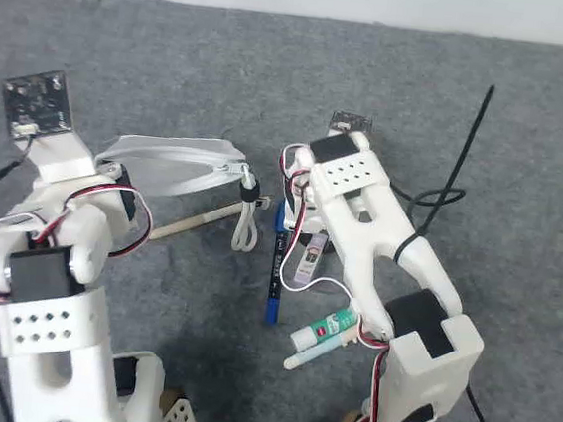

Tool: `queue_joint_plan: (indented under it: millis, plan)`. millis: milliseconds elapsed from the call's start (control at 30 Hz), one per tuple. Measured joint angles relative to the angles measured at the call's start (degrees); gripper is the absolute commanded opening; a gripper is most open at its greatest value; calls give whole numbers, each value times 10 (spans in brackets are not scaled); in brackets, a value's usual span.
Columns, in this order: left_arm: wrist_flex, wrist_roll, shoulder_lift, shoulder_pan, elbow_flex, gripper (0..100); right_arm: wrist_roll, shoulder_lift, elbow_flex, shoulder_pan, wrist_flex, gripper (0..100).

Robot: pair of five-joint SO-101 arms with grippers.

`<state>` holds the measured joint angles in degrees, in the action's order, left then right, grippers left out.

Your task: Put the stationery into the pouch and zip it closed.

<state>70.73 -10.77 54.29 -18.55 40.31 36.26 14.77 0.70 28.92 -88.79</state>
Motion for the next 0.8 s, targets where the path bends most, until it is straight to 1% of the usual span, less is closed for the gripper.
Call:
queue_joint_plan:
  millis: [100,267,400,633,800]
  plan:
    - [0,0,0,0,0,11,-4,0,26,0,-47,6]
    - [-1,0,0,0,0,11,-52,-1,51,0,-101,6]
    - [-1,0,0,0,0,11,-56,-62,51,4,-113,6]
    - [-1,0,0,0,0,11,-56,-199,11,52,-113,6]
    - [-1,0,0,0,0,11,-56,-263,11,56,-113,6]
